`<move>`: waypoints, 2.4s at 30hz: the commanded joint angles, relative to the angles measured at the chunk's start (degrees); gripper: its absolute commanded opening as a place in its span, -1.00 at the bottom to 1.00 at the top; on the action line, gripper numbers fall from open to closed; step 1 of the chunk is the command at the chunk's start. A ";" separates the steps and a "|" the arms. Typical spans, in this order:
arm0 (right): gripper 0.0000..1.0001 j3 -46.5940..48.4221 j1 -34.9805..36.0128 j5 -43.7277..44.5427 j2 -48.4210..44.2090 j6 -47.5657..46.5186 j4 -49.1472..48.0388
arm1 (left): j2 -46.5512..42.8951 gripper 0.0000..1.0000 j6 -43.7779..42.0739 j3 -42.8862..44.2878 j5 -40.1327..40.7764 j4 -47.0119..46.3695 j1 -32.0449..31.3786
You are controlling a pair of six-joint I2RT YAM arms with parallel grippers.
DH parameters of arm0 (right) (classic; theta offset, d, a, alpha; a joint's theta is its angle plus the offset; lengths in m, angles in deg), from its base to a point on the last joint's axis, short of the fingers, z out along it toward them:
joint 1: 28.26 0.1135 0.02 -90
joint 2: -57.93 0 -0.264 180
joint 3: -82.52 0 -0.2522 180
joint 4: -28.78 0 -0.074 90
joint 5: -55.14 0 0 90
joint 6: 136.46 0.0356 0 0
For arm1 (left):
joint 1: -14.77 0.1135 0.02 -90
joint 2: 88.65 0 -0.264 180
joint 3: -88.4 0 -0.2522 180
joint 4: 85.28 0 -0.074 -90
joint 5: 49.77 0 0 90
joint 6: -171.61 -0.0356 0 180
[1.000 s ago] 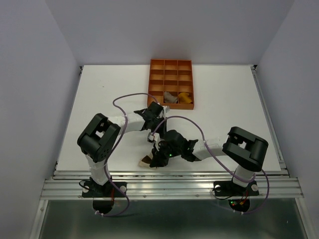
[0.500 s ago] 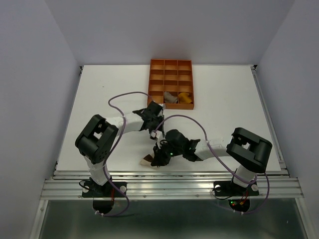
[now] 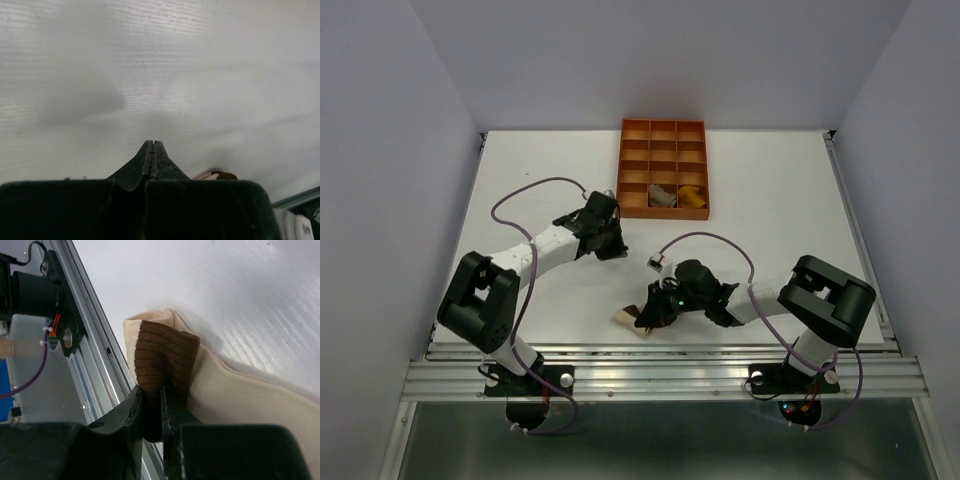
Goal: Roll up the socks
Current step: Roll the sock at the center of the board.
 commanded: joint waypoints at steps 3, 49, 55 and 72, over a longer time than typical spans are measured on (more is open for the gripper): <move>-0.99 -1.52 -1.61 3.83 3.70 3.42 2.89 | -9.54 -0.69 0.19 -7.15 -6.17 4.21 -0.55; -0.97 2.25 11.48 20.61 0.45 -10.99 8.42 | -13.08 0.10 17.16 -20.17 -12.51 -1.06 -7.67; -0.89 4.18 11.48 23.96 0.27 -9.85 11.93 | -14.12 -1.00 16.10 -20.96 -12.78 -0.80 -7.76; 0.18 11.75 11.48 33.08 -18.79 1.38 44.26 | -12.80 -1.00 14.79 -19.38 -4.17 2.46 -7.67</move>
